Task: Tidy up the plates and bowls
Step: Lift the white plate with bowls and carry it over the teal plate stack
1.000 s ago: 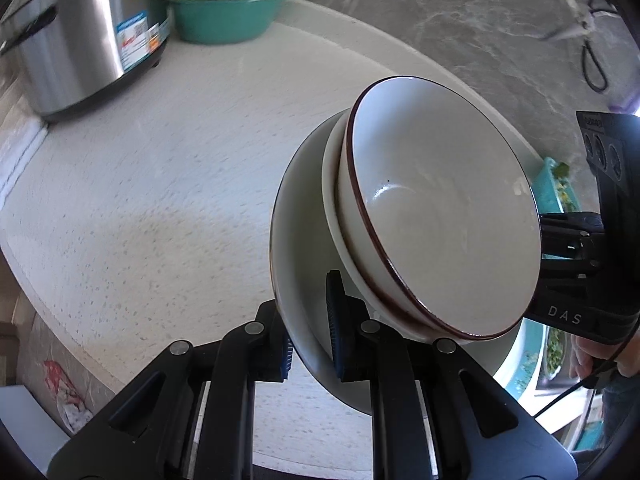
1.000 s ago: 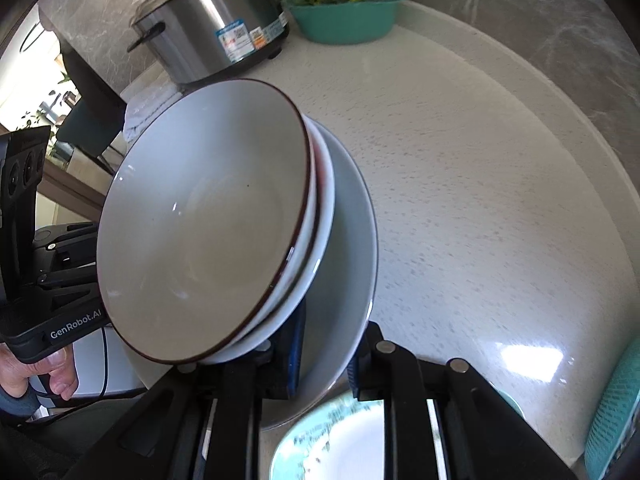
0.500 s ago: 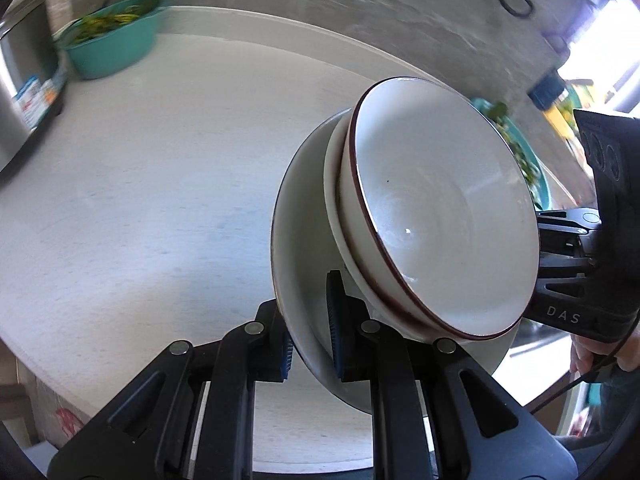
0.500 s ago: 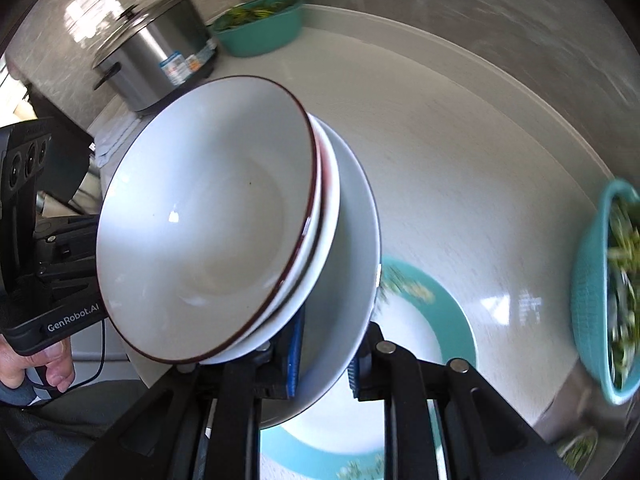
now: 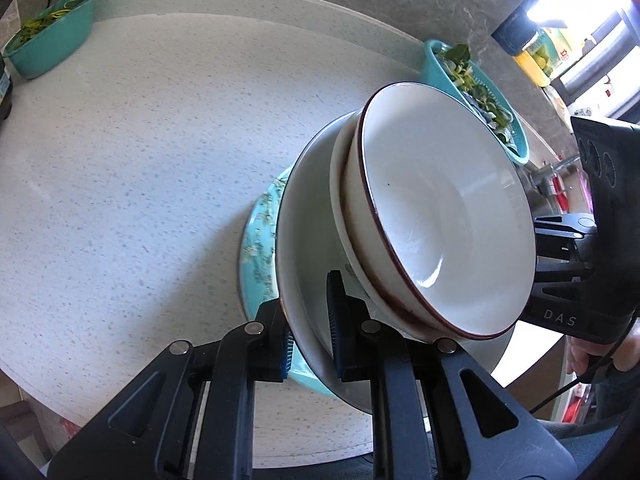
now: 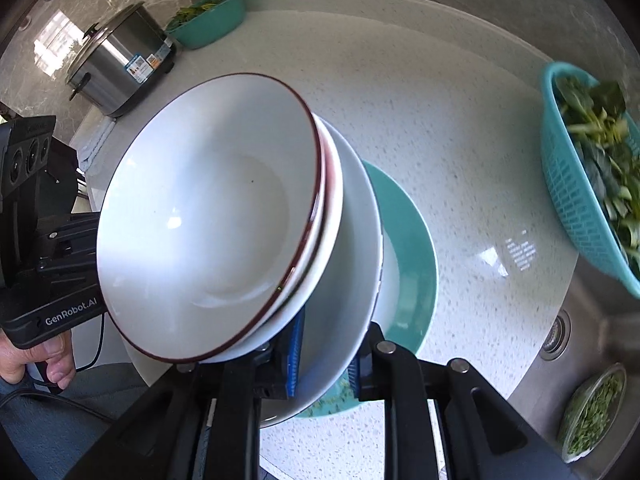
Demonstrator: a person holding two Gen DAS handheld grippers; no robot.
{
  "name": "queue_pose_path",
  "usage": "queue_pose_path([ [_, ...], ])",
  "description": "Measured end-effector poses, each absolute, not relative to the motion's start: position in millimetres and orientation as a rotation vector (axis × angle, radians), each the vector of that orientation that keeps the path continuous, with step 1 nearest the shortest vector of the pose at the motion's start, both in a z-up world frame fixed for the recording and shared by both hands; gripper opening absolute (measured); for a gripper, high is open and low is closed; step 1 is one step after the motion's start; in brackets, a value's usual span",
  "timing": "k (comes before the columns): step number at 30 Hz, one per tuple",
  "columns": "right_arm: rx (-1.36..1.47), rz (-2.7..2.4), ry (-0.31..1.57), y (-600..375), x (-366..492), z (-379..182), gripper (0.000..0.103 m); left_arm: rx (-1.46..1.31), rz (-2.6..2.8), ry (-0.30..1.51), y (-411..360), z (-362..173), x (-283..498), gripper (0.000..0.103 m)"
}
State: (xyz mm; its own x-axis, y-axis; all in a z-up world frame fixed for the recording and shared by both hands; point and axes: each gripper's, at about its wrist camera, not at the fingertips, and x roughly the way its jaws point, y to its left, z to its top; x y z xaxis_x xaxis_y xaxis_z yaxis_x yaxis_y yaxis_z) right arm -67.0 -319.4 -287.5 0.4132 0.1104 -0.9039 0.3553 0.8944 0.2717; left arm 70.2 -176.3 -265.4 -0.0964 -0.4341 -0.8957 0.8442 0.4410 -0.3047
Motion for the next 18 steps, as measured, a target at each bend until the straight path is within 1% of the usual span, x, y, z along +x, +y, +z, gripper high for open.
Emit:
queue_pose_path([
  [5, 0.476, -0.174, 1.151, -324, -76, -294, 0.021, 0.435, -1.132, 1.275, -185, -282, 62, 0.012],
  [18, 0.491, -0.162, 1.152, -330, -80, -318, 0.021, 0.444, -1.108, 1.287, -200, -302, 62, 0.012],
])
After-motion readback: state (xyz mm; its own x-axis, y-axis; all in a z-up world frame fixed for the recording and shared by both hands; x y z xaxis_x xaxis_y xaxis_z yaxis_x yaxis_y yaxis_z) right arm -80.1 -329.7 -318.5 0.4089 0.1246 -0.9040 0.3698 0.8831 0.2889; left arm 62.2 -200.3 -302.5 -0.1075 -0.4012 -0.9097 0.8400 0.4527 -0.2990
